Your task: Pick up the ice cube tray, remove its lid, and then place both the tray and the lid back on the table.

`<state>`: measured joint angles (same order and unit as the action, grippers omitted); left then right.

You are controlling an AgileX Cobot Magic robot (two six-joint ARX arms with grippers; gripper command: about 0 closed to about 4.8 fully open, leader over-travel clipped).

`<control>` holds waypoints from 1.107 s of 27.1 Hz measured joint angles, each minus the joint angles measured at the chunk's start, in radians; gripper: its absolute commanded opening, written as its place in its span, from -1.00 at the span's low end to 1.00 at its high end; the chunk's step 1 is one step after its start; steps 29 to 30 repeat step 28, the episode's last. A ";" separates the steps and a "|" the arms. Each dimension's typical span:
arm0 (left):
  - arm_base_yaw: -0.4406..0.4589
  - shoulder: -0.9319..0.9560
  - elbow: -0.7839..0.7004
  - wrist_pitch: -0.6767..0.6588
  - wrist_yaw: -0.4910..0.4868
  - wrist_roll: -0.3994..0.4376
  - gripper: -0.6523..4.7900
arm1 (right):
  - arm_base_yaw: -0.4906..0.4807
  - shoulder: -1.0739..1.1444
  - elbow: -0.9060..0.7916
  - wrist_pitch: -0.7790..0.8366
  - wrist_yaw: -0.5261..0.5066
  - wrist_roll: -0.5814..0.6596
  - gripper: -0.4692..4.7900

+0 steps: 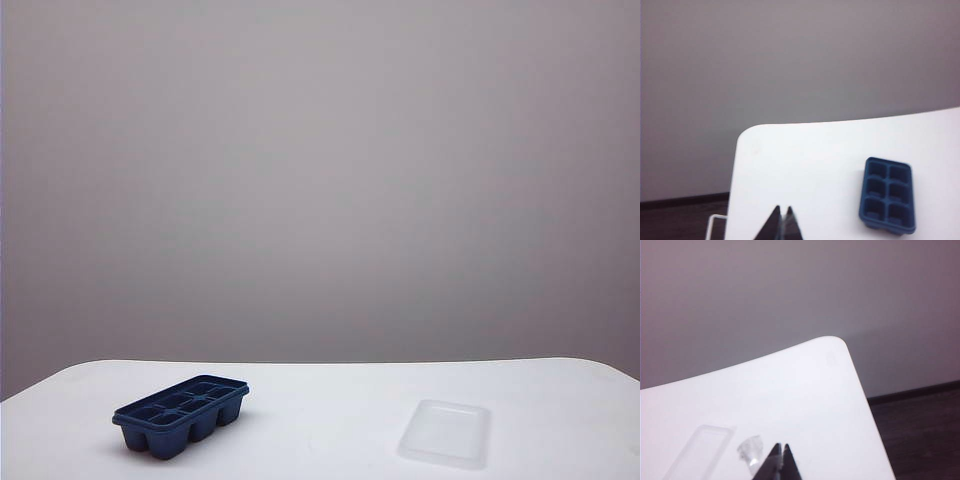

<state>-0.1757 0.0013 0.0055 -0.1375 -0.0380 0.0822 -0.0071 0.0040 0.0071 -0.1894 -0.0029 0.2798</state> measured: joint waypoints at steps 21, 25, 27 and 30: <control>0.000 0.000 0.001 -0.038 -0.003 0.018 -0.67 | 0.000 -0.002 0.000 0.000 0.000 -0.019 -0.82; 0.000 0.000 0.001 -0.038 -0.003 0.018 -0.67 | 0.000 -0.002 0.000 0.000 0.000 -0.019 -0.82; 0.000 0.000 0.001 -0.038 -0.003 0.018 -0.67 | 0.000 -0.002 0.000 0.000 0.000 -0.019 -0.82; 0.000 0.000 0.001 -0.038 -0.003 0.018 -0.67 | 0.000 -0.002 0.000 0.000 0.000 -0.019 -0.82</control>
